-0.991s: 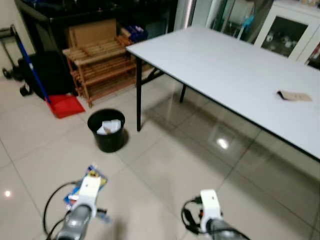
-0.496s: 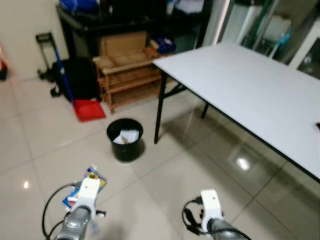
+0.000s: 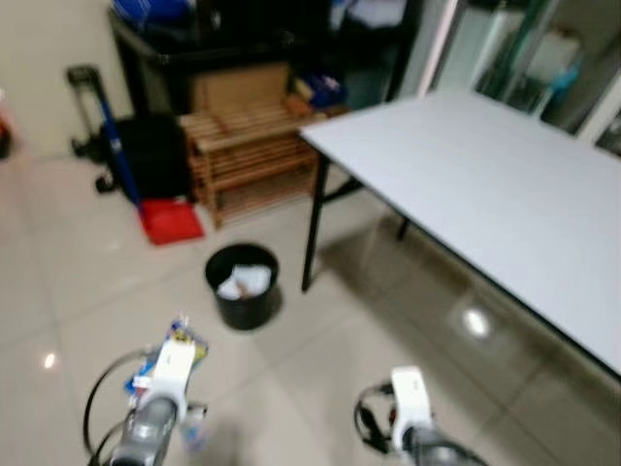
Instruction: Picking trash to rubbish bin
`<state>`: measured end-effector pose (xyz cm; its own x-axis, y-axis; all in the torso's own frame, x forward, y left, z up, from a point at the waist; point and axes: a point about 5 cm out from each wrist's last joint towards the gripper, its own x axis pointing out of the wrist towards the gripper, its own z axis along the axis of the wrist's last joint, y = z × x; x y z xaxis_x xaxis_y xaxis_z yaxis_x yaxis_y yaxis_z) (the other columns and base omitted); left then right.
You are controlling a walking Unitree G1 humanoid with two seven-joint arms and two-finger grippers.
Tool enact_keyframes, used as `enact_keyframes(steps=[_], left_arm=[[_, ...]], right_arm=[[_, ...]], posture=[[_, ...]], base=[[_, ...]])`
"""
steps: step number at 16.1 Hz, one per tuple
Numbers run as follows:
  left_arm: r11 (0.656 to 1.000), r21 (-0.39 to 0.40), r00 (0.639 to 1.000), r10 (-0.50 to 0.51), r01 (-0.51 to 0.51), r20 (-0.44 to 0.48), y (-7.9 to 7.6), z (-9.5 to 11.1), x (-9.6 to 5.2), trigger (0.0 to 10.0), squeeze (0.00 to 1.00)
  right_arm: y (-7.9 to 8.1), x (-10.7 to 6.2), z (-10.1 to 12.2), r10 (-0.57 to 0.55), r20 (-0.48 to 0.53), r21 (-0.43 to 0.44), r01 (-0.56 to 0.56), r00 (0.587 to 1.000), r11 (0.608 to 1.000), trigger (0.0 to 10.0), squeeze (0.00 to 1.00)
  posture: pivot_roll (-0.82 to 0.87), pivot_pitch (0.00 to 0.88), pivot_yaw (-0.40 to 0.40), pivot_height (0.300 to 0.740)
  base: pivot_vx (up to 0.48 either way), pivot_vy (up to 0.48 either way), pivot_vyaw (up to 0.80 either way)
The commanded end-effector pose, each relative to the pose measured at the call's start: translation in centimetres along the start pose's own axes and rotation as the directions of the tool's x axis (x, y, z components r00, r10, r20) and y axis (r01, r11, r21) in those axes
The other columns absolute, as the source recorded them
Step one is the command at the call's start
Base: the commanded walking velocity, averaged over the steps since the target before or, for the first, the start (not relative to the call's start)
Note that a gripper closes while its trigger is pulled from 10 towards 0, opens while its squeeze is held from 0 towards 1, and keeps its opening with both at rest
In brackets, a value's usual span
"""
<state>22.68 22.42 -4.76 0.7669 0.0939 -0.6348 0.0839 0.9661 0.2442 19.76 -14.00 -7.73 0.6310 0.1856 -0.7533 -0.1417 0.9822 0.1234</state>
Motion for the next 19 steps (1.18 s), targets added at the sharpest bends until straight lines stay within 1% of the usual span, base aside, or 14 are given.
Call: enact_keyframes(steps=[1, 2, 6, 12, 19], left_arm=[[1.000, 0.001, 1.000, -0.026, 0.026, 0.016, -0.97, 0.59, 0.21, 10.0, 0.00], [1.000, 0.001, 1.000, -0.026, 0.026, 0.016, -0.97, 0.61, 0.22, 10.0, 0.00], [1.000, -0.002, 1.000, -0.025, 0.025, 0.016, -0.94, 0.64, 0.23, 10.0, 0.00], [1.000, 0.001, 0.999, -0.026, 0.026, 0.019, -0.89, 0.66, 0.22, 10.0, 0.00], [1.000, 0.000, 0.999, -0.026, 0.026, 0.020, -0.94, 0.75, 0.26, 10.0, 0.00]], right_arm=[[-1.01, -0.23, -0.10, -0.027, 0.000, -0.013, 0.027, 1.000, 1.000, 10.0, 0.00], [-1.06, -0.23, -0.01, -0.031, 0.006, -0.018, 0.031, 0.999, 0.999, 10.0, 0.00], [-1.04, -0.20, 0.03, -0.037, 0.003, -0.010, 0.037, 0.999, 0.999, 10.0, 0.00], [-0.93, -0.21, -0.14, -0.029, -0.002, 0.015, 0.029, 1.000, 0.999, 10.0, 0.00], [-0.91, -0.20, -0.09, -0.024, 0.001, 0.021, 0.024, 1.000, 0.999, 10.0, 0.00]], posture=[[0.00, 0.036, -0.072, 0.740], [0.00, 0.038, -0.072, 0.740], [0.00, 0.044, -0.071, 0.740], [0.00, 0.049, -0.071, 0.740], [0.00, 0.047, -0.070, 0.740]], base=[[0.409, 0.000, 0.00], [0.409, 0.000, 0.00], [0.409, 0.000, 0.80], [0.406, 0.000, 0.00], [0.427, 0.000, 0.00]])
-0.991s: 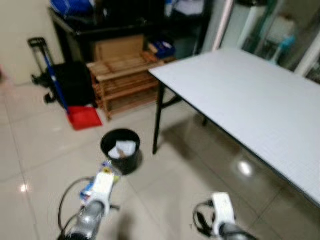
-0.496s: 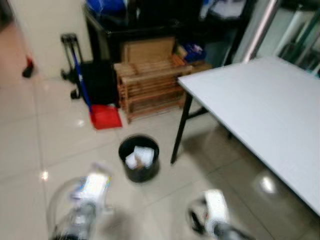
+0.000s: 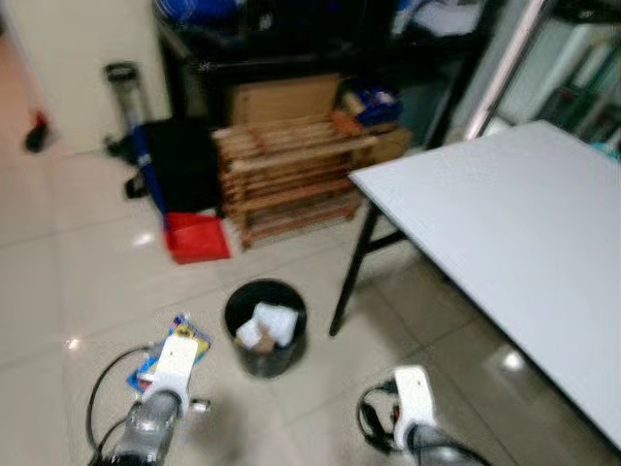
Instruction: Picking trash to rubbish bin
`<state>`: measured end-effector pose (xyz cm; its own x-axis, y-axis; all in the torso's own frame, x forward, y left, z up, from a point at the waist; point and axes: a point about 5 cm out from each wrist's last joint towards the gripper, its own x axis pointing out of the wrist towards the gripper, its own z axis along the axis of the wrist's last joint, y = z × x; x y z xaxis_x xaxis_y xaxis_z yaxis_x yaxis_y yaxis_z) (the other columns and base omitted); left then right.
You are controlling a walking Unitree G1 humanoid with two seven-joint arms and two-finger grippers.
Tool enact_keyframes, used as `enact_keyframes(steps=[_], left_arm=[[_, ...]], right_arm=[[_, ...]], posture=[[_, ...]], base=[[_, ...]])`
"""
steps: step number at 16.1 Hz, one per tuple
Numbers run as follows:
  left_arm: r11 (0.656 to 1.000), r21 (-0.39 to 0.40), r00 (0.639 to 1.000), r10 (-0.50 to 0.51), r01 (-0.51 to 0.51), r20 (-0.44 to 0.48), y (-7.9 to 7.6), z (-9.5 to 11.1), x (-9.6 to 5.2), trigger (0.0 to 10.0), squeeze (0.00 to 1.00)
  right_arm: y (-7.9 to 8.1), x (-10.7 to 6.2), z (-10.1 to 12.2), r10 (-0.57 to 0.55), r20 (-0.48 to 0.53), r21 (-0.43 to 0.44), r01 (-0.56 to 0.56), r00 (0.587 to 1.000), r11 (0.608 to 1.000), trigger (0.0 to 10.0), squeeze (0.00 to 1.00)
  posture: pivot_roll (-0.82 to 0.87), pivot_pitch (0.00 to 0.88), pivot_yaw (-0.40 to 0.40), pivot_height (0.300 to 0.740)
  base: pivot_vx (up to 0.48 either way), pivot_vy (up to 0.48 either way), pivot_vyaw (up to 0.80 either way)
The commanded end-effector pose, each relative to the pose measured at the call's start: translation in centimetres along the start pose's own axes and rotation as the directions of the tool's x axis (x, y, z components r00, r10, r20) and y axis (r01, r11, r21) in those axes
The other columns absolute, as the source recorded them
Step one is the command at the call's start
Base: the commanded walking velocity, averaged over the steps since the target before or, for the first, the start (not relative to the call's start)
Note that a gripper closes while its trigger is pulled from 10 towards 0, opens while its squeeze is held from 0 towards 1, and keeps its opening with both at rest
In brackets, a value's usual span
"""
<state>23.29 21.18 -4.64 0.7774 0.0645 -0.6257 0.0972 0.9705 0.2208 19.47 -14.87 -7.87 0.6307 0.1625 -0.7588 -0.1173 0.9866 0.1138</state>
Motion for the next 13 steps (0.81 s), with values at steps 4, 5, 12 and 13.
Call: enact_keyframes(steps=[4, 5, 12, 13], left_arm=[[1.000, 0.008, 1.000, 0.001, -0.001, 0.001, 0.20, 0.02, -0.01, 10.0, 0.00], [1.000, 0.009, 1.000, 0.000, 0.000, 0.001, 0.19, 0.03, 0.00, 10.0, 0.00], [1.000, 0.007, 1.000, 0.001, -0.001, 0.002, 0.21, 0.06, 0.00, 10.0, 0.00], [1.000, 0.008, 1.000, 0.000, 0.000, 0.001, 0.21, 0.04, 0.00, 10.0, 0.00]], right_arm=[[-0.02, 0.05, 0.22, 0.003, 0.003, 0.009, -0.003, 1.000, 1.000, 10.0, 0.00], [-0.02, 0.05, 0.20, 0.004, 0.003, 0.010, -0.004, 1.000, 1.000, 10.0, 0.00], [0.10, 0.06, 0.18, 0.012, 0.000, 0.008, -0.012, 1.000, 1.000, 10.0, 0.00], [0.12, 0.06, 0.14, 0.014, -0.001, 0.009, -0.014, 1.000, 1.000, 10.0, 0.00]], posture=[[0.00, 0.050, -0.070, 0.740], [0.00, 0.049, -0.070, 0.740], [0.00, 0.051, -0.071, 0.740], [0.00, 0.051, -0.070, 0.740]], base=[[0.408, 0.000, 0.00], [0.409, 0.000, 0.00], [0.405, 0.000, 0.00], [0.405, 0.000, 0.00]])
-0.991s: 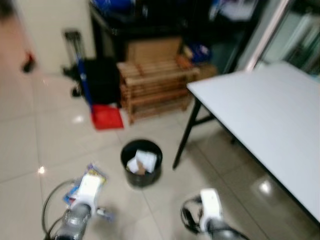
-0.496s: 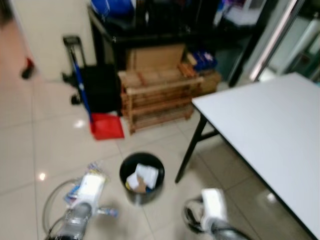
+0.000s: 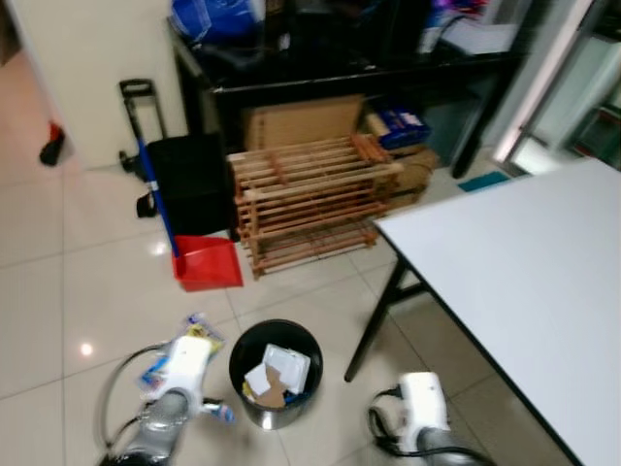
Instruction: Picking trash to rubbish bin
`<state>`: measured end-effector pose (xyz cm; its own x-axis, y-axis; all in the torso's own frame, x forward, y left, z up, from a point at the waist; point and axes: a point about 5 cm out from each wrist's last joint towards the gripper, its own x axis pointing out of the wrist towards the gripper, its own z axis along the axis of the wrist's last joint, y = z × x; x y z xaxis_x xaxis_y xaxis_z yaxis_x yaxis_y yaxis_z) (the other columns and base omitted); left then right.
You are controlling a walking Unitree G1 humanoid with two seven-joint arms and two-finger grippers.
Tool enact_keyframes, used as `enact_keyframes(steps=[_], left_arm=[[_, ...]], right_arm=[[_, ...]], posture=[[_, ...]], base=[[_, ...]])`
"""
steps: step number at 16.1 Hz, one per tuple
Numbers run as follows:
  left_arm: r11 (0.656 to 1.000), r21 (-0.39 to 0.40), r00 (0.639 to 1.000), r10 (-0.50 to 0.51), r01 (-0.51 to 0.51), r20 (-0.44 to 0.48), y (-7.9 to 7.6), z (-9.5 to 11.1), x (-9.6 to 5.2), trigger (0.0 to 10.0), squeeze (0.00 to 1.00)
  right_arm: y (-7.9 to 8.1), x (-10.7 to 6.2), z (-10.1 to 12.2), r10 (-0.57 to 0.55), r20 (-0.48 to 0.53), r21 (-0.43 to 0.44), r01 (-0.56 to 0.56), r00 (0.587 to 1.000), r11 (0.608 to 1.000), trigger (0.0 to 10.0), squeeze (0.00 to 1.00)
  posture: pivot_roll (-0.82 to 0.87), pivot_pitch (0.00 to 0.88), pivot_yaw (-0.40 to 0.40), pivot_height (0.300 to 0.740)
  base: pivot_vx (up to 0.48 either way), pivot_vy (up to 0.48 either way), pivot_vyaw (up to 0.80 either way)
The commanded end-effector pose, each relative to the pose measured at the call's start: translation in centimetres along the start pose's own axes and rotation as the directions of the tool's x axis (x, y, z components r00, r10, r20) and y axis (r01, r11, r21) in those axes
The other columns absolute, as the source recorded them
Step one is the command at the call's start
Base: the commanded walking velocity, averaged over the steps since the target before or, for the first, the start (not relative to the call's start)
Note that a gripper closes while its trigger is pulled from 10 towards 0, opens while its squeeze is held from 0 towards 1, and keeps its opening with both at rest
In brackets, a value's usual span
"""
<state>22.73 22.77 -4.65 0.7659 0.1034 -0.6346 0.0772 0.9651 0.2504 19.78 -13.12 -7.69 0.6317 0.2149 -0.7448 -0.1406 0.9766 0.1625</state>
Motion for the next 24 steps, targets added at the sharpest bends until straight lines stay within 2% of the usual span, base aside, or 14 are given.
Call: enact_keyframes(steps=[1, 12, 19, 24], left_arm=[[0.999, -0.001, 0.999, -0.034, 0.034, 0.025, -1.3, 0.8, 0.3, 10.0, 0.00], [0.999, 0.004, 0.999, -0.036, 0.036, 0.031, -1.4, 1.0, 0.3, 10.0, 0.00], [0.999, -0.004, 0.998, -0.053, 0.053, 0.034, -1.7, 1.2, 0.4, 10.0, 0.00], [0.983, 0.028, 0.984, -0.179, 0.179, 0.007, -3.8, 2.0, 0.7, 10.0, 0.00]], right_arm=[[-1.5, -0.4, -0.3, -0.037, -0.012, -0.003, 0.037, 0.999, 0.999, 10.0, 0.00], [-1.5, -0.4, -0.4, -0.028, -0.021, -0.001, 0.028, 0.999, 1.000, 10.0, 0.00], [-1.4, -0.4, -0.3, -0.023, -0.019, -0.002, 0.023, 1.000, 1.000, 10.0, 0.00], [-1.4, -0.4, -0.5, -0.021, -0.024, -0.005, 0.021, 1.000, 1.000, 10.0, 0.00]], posture=[[0.00, 0.051, -0.069, 0.740], [0.00, 0.055, -0.069, 0.740], [0.00, 0.055, -0.071, 0.740], [-0.02, 0.061, -0.069, 0.740]], base=[[0.405, 0.000, 0.00], [0.402, 0.000, 0.00], [0.000, 0.000, 0.00], [0.000, 0.000, 0.00]])
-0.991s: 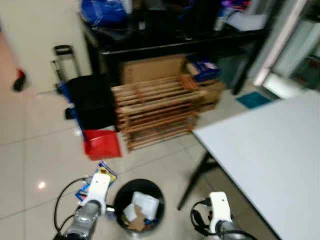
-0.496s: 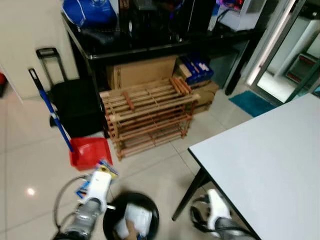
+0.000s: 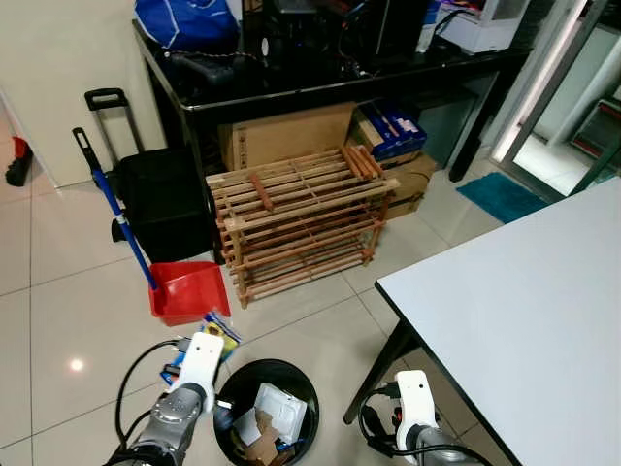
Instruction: Picking trash to rubbish bin
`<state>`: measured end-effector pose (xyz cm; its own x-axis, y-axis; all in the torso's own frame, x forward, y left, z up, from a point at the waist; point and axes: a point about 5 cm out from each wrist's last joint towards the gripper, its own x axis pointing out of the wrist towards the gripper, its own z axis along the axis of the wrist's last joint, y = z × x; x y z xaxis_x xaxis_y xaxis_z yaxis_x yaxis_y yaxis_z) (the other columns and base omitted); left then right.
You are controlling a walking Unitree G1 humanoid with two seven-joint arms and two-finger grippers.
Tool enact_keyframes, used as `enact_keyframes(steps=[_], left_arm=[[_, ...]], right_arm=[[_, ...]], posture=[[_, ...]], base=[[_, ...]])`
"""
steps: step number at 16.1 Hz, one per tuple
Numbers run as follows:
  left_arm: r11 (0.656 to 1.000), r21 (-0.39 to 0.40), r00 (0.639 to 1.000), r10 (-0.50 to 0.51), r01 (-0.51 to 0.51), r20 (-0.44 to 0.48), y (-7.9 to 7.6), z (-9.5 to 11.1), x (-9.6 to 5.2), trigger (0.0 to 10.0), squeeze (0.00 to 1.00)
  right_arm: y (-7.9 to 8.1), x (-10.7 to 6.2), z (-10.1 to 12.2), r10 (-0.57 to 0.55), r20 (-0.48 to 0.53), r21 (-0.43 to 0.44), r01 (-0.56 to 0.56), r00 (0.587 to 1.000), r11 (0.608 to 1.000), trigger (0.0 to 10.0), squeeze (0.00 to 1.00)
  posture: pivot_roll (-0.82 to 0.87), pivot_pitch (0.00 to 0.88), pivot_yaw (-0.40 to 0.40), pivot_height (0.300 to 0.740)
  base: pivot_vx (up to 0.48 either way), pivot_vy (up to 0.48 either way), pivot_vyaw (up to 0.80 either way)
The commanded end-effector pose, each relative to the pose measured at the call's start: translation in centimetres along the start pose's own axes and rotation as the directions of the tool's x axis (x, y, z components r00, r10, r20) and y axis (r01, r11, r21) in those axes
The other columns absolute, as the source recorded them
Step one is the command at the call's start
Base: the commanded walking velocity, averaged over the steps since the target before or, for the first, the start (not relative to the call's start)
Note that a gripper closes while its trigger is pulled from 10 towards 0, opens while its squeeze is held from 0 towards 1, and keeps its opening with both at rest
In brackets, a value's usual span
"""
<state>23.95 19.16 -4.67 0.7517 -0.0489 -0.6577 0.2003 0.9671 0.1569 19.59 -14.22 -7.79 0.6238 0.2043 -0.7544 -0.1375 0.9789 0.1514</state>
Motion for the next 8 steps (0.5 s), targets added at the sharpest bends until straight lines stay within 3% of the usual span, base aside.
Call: enact_keyframes(steps=[1, 7, 8], left_arm=[[0.999, 0.029, 0.999, -0.043, 0.043, -0.003, -0.9, 0.7, 0.3, 10.0, 0.00], [0.985, 0.105, 0.990, -0.141, 0.138, 0.020, -3.5, 2.2, 0.9, 10.0, 0.00], [0.976, 0.116, 0.982, -0.186, 0.182, 0.028, -4.6, 2.6, 1.0, 10.0, 0.00]], right_arm=[[-0.4, -0.2, -0.4, -0.008, -0.009, 0.001, 0.008, 1.000, 1.000, 10.0, 0.00], [-0.6, -0.5, -0.9, -0.009, 0.003, -0.011, 0.009, 1.000, 1.000, 10.0, 0.00], [-0.8, -0.5, -0.8, -0.013, 0.019, -0.002, 0.013, 1.000, 1.000, 10.0, 0.00]], posture=[[-0.03, 0.063, -0.069, 0.740], [-0.07, 0.105, -0.070, 0.740], [-0.09, 0.125, -0.073, 0.740]], base=[[0.000, 0.000, 0.00], [0.000, 0.000, 0.00], [0.000, 0.000, 0.00]])
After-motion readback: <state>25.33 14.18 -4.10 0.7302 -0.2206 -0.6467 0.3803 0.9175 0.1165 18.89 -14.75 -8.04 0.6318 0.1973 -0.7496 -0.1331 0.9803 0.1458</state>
